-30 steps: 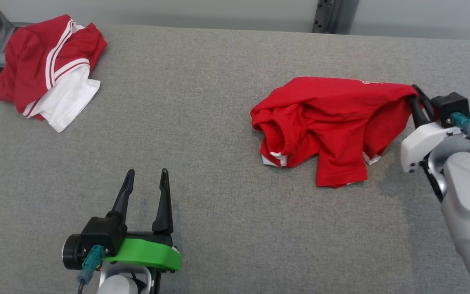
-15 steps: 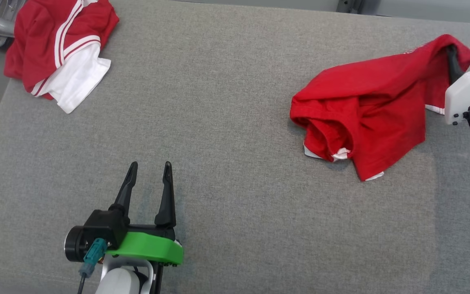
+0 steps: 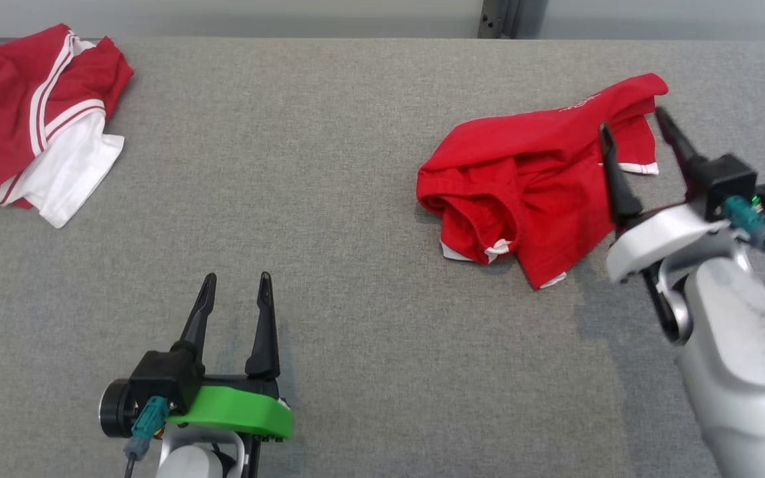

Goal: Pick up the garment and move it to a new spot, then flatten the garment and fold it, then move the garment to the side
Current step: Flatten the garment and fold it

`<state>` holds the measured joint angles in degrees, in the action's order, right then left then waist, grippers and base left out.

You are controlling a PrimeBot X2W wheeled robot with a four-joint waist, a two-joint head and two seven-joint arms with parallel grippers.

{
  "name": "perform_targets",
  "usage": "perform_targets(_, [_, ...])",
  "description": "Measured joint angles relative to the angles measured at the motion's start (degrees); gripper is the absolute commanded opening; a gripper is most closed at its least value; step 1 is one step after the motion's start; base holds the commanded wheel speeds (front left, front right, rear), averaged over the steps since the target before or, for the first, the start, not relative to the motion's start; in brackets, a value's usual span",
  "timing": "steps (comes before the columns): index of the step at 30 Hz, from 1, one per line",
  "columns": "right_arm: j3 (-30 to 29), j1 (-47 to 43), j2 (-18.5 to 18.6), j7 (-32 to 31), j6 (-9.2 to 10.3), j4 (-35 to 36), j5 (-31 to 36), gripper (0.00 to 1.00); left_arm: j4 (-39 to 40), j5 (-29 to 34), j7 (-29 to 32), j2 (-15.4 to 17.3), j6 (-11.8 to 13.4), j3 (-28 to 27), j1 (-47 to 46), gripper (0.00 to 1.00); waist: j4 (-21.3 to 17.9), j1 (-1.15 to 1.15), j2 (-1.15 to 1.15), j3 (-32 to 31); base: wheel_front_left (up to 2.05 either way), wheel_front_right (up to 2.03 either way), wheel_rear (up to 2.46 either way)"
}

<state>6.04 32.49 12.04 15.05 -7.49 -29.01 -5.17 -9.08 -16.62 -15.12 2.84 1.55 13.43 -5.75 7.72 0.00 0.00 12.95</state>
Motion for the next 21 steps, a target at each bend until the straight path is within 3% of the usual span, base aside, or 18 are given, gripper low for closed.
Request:
perform_targets(4, [4.53, -7.61, -2.96, 0.0, -0.01, 3.68, -3.05, 1.0, -0.07, 0.11, 0.0, 0.0, 0.02, 0.1, 0.62, 1.0, -1.19, 0.0, 0.0, -1.24, 0.0, 0.0, 0.0])
perform_targets(9, [8.56, -10.63, -5.37, 0.01, -0.01, 2.76, -6.12, 1.0, -0.32, 0.15, 0.0, 0.0, -0.07, 0.66, 0.66, 1.0, -1.27, 0.0, 0.0, -2.02, 0.0, 0.0, 0.0])
perform_targets(18, [10.7, -5.86, -6.77, 0.01, -0.01, -10.59, -6.99, 0.98, -0.56, 0.1, 0.0, 0.0, -0.13, 1.14, 0.66, 1.0, 1.71, 0.0, 0.0, -1.77, 0.0, 0.0, 0.0])
perform_targets(20, [10.68, -4.5, -6.87, 0.0, -0.01, -13.47, -6.93, 0.45, -0.62, 0.01, 0.0, 0.0, -0.1, 1.18, 0.65, 1.0, 2.54, 0.0, 0.0, -1.67, 0.0, 0.0, 0.0])
perform_targets(21, [10.7, -3.84, -7.02, 0.0, -0.01, -14.56, -6.9, 0.32, -0.63, -0.07, 0.0, 0.0, -0.05, 1.18, 0.64, 1.0, 3.01, 0.0, 0.0, -1.63, 0.0, 0.0, 0.0])
